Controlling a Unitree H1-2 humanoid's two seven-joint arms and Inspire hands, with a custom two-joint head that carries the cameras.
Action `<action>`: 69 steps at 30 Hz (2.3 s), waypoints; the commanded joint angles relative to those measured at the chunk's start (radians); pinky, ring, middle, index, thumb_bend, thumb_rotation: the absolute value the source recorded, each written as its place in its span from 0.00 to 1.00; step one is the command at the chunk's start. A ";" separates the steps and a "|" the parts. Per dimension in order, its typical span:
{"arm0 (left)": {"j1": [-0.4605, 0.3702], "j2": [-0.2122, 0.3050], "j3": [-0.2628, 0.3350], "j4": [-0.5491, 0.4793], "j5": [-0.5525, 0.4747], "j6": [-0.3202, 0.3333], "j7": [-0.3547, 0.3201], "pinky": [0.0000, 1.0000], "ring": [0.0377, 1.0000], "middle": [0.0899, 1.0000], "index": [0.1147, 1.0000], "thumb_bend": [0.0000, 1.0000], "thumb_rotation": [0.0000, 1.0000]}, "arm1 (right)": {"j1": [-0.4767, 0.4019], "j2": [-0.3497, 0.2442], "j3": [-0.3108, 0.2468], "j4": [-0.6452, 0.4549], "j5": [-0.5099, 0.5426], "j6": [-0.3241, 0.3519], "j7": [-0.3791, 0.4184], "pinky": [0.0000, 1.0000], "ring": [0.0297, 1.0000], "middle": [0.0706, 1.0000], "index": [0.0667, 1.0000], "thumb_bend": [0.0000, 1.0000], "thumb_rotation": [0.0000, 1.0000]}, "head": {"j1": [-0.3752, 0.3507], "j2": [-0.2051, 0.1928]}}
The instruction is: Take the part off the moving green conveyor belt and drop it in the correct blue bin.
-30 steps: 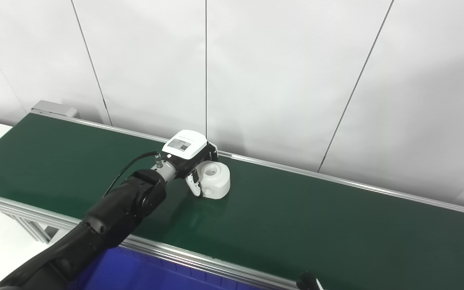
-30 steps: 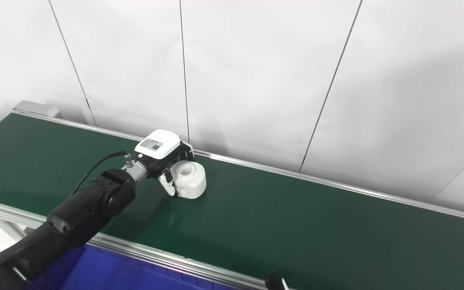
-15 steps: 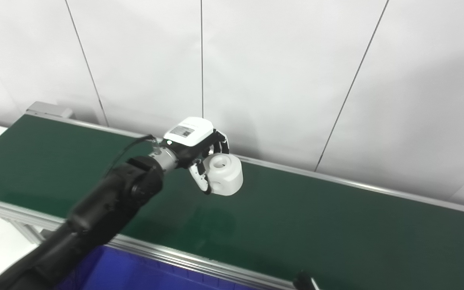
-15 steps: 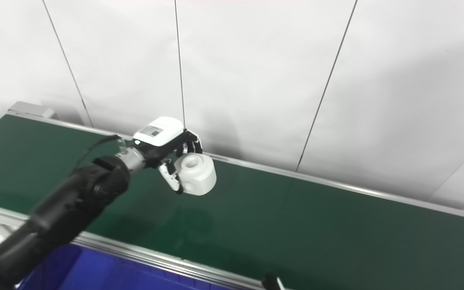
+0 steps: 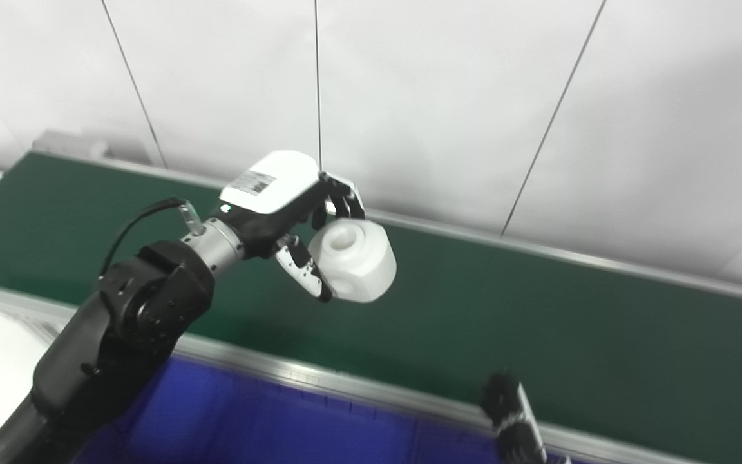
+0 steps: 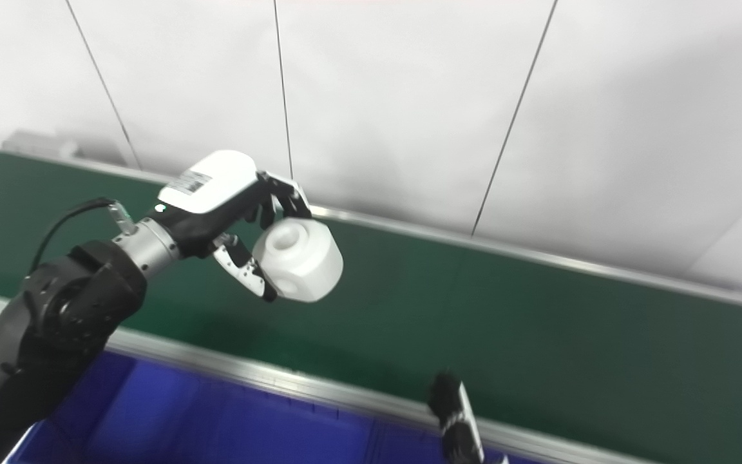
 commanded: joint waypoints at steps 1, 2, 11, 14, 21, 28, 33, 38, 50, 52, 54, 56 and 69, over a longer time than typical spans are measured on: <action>0.065 -0.021 0.015 -0.031 -0.008 -0.065 0.072 0.32 0.36 0.39 0.45 0.52 0.00 | -0.007 -0.004 -0.008 -0.054 0.039 0.011 0.012 0.93 0.95 0.95 0.97 0.93 0.98 | 0.023 0.035; 0.091 -0.032 0.017 -0.030 -0.009 -0.084 0.087 0.35 0.39 0.41 0.44 0.52 0.00 | -0.010 -0.007 -0.010 -0.062 0.050 0.017 0.015 0.92 0.93 0.93 0.96 0.91 0.96 | 0.023 0.035; 0.348 -0.088 0.056 0.008 -0.009 -0.250 0.223 0.30 0.33 0.38 0.44 0.52 0.00 | -0.049 -0.015 -0.040 -0.139 0.077 0.121 0.007 0.87 0.89 0.92 0.93 0.89 0.95 | 0.066 0.117; 0.409 -0.107 0.061 0.031 -0.013 -0.292 0.261 0.28 0.31 0.36 0.45 0.52 0.00 | -0.053 -0.017 -0.045 -0.147 0.090 0.135 0.010 0.87 0.89 0.92 0.92 0.89 0.95 | 0.070 0.115; 0.499 -0.125 0.057 0.126 0.025 -0.394 0.334 0.40 0.41 0.44 0.42 0.52 0.00 | -0.056 -0.023 -0.048 -0.145 0.092 0.132 0.018 0.87 0.89 0.92 0.93 0.86 0.94 | 0.073 0.108; 0.503 -0.101 0.041 0.275 0.058 -0.510 0.390 0.44 0.44 0.43 0.43 0.52 0.00 | -0.048 -0.021 -0.046 -0.147 0.076 0.130 0.015 0.86 0.89 0.92 0.92 0.86 0.95 | 0.070 0.104; 0.489 -0.122 0.013 0.334 0.099 -0.513 0.409 0.43 0.43 0.42 0.43 0.52 0.00 | -0.040 -0.023 -0.043 -0.162 0.079 0.139 0.017 0.86 0.89 0.92 0.92 0.87 0.94 | 0.076 0.111; 0.442 -0.165 -0.031 0.441 0.170 -0.525 0.492 0.40 0.41 0.42 0.44 0.52 0.00 | -0.038 -0.022 -0.039 -0.166 0.076 0.143 0.018 0.86 0.89 0.91 0.92 0.86 0.95 | 0.071 0.114; 0.389 -0.144 -0.117 0.603 0.191 -0.534 0.553 0.41 0.44 0.44 0.42 0.52 0.00 | -0.042 -0.014 -0.035 -0.161 0.081 0.138 0.015 0.87 0.89 0.91 0.91 0.85 0.94 | 0.062 0.107; 0.387 -0.140 -0.124 0.605 0.188 -0.523 0.545 0.42 0.45 0.45 0.41 0.52 0.00 | -0.045 -0.014 -0.036 -0.158 0.083 0.139 0.016 0.87 0.89 0.91 0.92 0.86 0.94 | 0.062 0.107; 0.386 -0.136 -0.129 0.605 0.183 -0.518 0.540 0.42 0.45 0.45 0.41 0.52 0.00 | -0.046 -0.014 -0.036 -0.159 0.084 0.141 0.015 0.87 0.89 0.91 0.92 0.86 0.94 | 0.061 0.108; 0.385 -0.132 -0.133 0.600 0.178 -0.513 0.533 0.43 0.46 0.45 0.41 0.52 0.00 | -0.048 -0.015 -0.037 -0.158 0.086 0.141 0.016 0.87 0.89 0.91 0.92 0.85 0.94 | 0.061 0.107; 0.393 -0.108 -0.141 0.569 0.176 -0.536 0.549 0.44 0.49 0.50 0.42 0.52 0.08 | -0.052 -0.020 -0.036 -0.142 0.087 0.130 0.022 0.87 0.89 0.91 0.92 0.86 0.94 | 0.055 0.095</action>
